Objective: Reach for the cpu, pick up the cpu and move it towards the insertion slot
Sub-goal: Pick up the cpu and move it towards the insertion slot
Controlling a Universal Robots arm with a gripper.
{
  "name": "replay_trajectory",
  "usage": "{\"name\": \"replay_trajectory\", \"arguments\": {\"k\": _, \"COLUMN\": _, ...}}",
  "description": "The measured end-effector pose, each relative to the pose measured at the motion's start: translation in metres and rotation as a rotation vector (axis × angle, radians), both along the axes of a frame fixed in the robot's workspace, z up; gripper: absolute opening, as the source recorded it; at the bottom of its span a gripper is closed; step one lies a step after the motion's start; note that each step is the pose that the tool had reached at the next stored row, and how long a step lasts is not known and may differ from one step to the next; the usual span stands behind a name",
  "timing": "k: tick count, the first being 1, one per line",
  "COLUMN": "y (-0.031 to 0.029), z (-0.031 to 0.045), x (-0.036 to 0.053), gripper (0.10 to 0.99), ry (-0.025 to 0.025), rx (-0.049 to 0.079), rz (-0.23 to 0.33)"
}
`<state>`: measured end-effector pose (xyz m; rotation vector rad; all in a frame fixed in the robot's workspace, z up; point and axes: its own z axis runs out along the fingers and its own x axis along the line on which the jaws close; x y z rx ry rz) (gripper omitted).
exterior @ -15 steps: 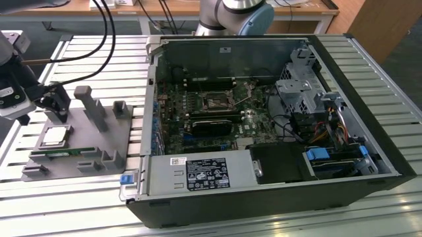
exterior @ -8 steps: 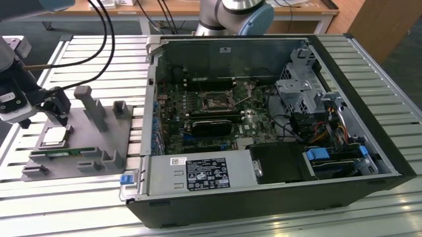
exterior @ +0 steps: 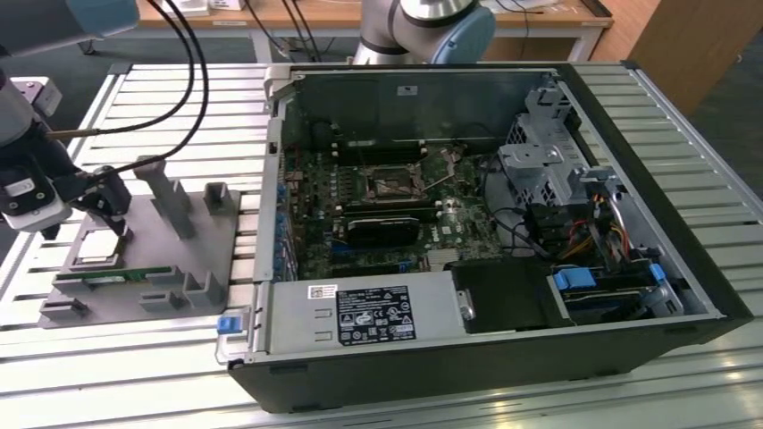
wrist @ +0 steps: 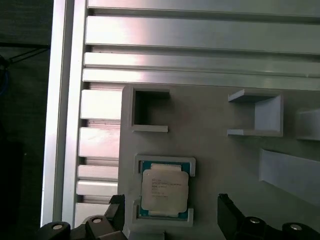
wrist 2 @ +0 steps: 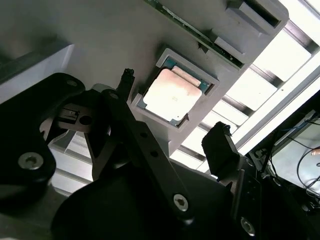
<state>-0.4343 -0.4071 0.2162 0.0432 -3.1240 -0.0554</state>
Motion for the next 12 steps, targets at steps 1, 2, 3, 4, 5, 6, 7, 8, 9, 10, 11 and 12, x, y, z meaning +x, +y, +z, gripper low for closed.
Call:
{"name": "replay_trajectory", "arguments": {"k": 1, "y": 0.0000, "z": -0.0016, "x": 0.0000, "gripper": 0.824, "ry": 0.0001, "rx": 0.000, "rz": 0.000}}
{"name": "replay_trajectory", "arguments": {"k": 2, "y": 0.0000, "z": -0.0033, "x": -0.0001, "gripper": 0.824, "ry": 0.0000, "rx": 0.000, "rz": 0.000}}
{"name": "replay_trajectory", "arguments": {"k": 3, "y": -0.0001, "z": -0.0048, "x": -0.0001, "gripper": 0.824, "ry": 0.0000, "rx": 0.000, "rz": 0.000}}
{"name": "replay_trajectory", "arguments": {"k": 4, "y": -0.0001, "z": -0.0064, "x": -0.0001, "gripper": 0.824, "ry": 0.0000, "rx": 0.000, "rz": 0.000}}
{"name": "replay_trajectory", "arguments": {"k": 5, "y": -0.0001, "z": -0.0080, "x": -0.0001, "gripper": 0.824, "ry": 0.0000, "rx": 0.000, "rz": 0.000}}
{"name": "replay_trajectory", "arguments": {"k": 6, "y": -0.0001, "z": -0.0097, "x": -0.0001, "gripper": 0.824, "ry": 0.0001, "rx": 0.000, "rz": 0.000}}
{"name": "replay_trajectory", "arguments": {"k": 7, "y": -0.0002, "z": -0.0115, "x": -0.0001, "gripper": 0.824, "ry": 0.0000, "rx": 0.000, "rz": 0.000}}
{"name": "replay_trajectory", "arguments": {"k": 8, "y": -0.0002, "z": -0.0132, "x": -0.0001, "gripper": 0.824, "ry": 0.0001, "rx": 0.000, "rz": 0.000}}
{"name": "replay_trajectory", "arguments": {"k": 9, "y": -0.0002, "z": -0.0148, "x": -0.0001, "gripper": 0.824, "ry": 0.0000, "rx": 0.000, "rz": 0.000}}
{"name": "replay_trajectory", "arguments": {"k": 10, "y": -0.0002, "z": -0.0164, "x": -0.0001, "gripper": 0.824, "ry": 0.0001, "rx": 0.000, "rz": 0.000}}
{"name": "replay_trajectory", "arguments": {"k": 11, "y": -0.0002, "z": -0.0181, "x": -0.0001, "gripper": 0.824, "ry": 0.0000, "rx": 0.000, "rz": 0.000}}
{"name": "replay_trajectory", "arguments": {"k": 12, "y": -0.0002, "z": -0.0196, "x": -0.0001, "gripper": 0.824, "ry": 0.0000, "rx": 0.000, "rz": 0.000}}
